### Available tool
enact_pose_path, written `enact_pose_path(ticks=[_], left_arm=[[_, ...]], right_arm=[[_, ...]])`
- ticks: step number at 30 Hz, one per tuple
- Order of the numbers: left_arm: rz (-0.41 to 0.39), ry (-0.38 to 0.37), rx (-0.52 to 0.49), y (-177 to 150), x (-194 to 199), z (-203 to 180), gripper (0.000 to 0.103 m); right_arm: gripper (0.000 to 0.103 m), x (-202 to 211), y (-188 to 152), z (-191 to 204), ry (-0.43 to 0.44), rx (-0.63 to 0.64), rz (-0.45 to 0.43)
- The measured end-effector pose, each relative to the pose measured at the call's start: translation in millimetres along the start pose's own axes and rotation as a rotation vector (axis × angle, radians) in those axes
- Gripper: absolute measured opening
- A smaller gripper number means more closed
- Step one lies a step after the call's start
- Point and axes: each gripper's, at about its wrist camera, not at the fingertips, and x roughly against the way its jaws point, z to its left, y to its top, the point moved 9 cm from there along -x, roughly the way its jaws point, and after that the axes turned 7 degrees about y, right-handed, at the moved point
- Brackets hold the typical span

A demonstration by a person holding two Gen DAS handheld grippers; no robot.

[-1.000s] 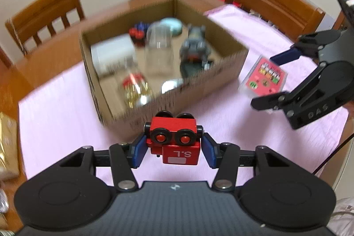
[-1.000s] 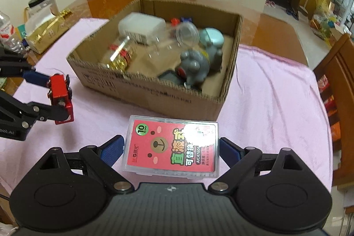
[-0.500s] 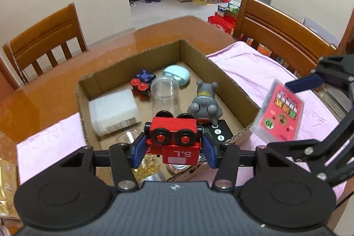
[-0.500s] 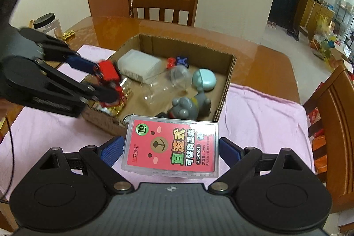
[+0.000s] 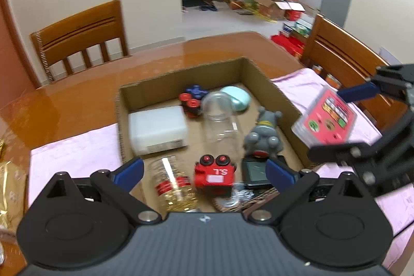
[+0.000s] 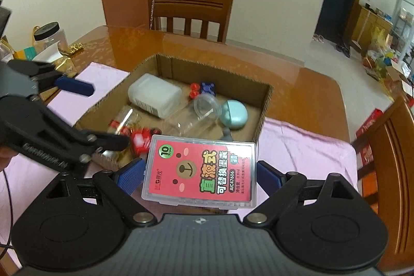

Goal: Organize rigid objects
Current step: 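Lower the red robot into the box with the left tool while the right lifts the card pack, then drop the pink card pack into the box with the right tool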

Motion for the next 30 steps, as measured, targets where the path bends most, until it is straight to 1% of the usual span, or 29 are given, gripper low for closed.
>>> enact_pose_path(ticks=[3,7,9,14,20,22,24,30], left_arm=[[-0.018,0.052,0.018,-2,7,12,0.100],[-0.068,0.117,0.033,-3,20,29,0.100],[-0.085,0.145,0.054,-6,27,39,0.101],[-0.102,0.161,0.108,-13,40,54,0.102],[-0.116,0.178,0.128,-18,46,61,0.102],[-0.123,0.191,0.130,-18,46,62,0.102],[-0.124,0.193,0.137,-17,47,64,0.102],[-0.103,0.174,0.200,-11,46,68,0.102]], right_arm=[[0.094,-13,19,0,0.008,0.025,-0.010],[0.094,-38,47,-5,0.011,0.043,-0.013],[0.094,-54,58,-9,0.005,0.047,0.002],[0.094,-88,78,-22,-0.020,0.024,0.035],[0.095,-120,89,-45,-0.037,-0.070,0.093],[0.103,-121,90,-50,-0.039,-0.096,0.091],[0.103,-117,91,-52,-0.051,-0.100,0.074],[0.103,-97,87,-52,-0.061,-0.127,0.083]])
